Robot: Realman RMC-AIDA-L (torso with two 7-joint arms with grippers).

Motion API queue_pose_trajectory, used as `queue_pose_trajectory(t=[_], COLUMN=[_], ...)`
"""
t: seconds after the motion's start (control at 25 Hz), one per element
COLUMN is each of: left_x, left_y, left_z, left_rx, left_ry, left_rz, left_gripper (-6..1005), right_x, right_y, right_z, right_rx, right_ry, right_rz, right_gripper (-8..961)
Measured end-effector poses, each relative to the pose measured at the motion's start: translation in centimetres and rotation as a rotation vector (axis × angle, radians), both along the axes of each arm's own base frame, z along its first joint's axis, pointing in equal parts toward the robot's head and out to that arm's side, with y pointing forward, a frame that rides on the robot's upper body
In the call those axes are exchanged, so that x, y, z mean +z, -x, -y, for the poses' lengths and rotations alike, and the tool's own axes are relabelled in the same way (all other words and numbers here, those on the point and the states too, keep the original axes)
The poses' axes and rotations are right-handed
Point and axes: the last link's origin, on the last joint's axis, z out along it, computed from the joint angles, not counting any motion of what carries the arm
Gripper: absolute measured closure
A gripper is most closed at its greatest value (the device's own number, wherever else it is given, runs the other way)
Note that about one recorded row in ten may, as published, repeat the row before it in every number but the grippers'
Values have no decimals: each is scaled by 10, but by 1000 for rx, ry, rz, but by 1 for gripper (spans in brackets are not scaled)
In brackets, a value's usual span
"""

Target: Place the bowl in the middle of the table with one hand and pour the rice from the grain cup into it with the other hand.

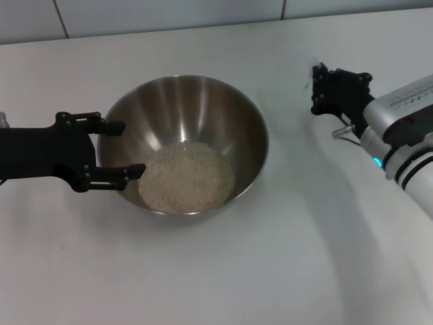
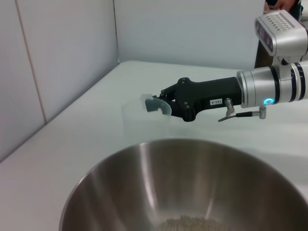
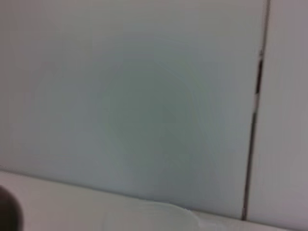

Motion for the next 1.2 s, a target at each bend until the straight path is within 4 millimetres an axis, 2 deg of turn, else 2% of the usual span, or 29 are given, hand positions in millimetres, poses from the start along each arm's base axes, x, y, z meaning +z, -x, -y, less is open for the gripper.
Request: queue_pose_trajectory(t=[0.48,0.68,1.04,1.2], left_x=[-1,-1,0,0], left_y=[2,2,4,4], left_z=[0,0,1,2], left_rx=[3,2,6,9], left_ry=[1,3,8,8], left_rz=[-10,-10,-14,-14], left_gripper=[187,187,187,187], right_x=[-16,-17,-19,-20], right_y=[6,3,-6,-12], right_z=[4,7,22,40], right_rx=[41,33,-2,-14], right_ry=[91,93,92,73], right_rz=[58,56,17,-27], right_gripper=[894,892,486,403])
